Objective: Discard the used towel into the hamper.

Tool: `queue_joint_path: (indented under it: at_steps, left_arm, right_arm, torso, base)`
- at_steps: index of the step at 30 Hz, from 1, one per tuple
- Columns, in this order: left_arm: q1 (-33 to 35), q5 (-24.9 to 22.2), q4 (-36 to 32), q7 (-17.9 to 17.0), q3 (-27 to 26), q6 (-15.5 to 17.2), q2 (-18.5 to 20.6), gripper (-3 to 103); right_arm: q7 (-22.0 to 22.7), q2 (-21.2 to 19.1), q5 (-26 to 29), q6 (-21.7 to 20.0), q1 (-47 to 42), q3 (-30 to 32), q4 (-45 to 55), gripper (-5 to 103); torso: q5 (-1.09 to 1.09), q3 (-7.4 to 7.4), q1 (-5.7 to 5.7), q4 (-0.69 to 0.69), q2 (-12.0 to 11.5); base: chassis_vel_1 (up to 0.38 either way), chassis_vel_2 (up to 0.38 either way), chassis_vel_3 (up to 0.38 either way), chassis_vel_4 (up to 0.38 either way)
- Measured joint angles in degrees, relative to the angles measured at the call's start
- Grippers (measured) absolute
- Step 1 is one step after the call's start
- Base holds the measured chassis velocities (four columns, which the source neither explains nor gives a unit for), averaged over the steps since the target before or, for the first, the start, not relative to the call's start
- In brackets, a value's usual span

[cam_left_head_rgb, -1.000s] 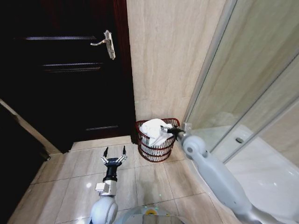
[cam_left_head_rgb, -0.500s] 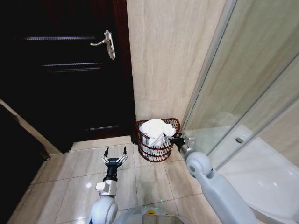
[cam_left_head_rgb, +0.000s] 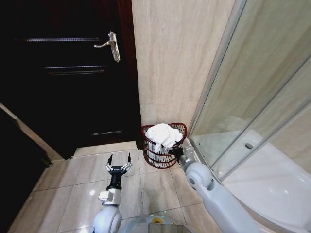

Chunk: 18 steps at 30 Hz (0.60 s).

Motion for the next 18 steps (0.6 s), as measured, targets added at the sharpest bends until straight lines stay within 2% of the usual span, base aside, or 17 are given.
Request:
queue_joint_path:
  at_steps: [12,18]
  left_arm:
    - [-0.5,-0.8,0.0,0.0,-0.5,-0.4,1.0,100]
    - [-1.3,-0.8,0.8,0.1,0.0,-0.3,1.0,100]
  right_arm:
    - [-0.2,-0.1,-0.6,1.5,0.4,1.8,-3.4,100]
    - [1.8,-0.4,1.1,0.9,-0.1,0.8,0.6,100]
  torso:
    - [0.00,0.00,0.01,-0.01,0.0]
    - [0.00,0.00,0.01,-0.01,0.0]
  base:
    - [0.000,0.000,0.000,0.000]
    - [0.000,0.000,0.000,0.000]
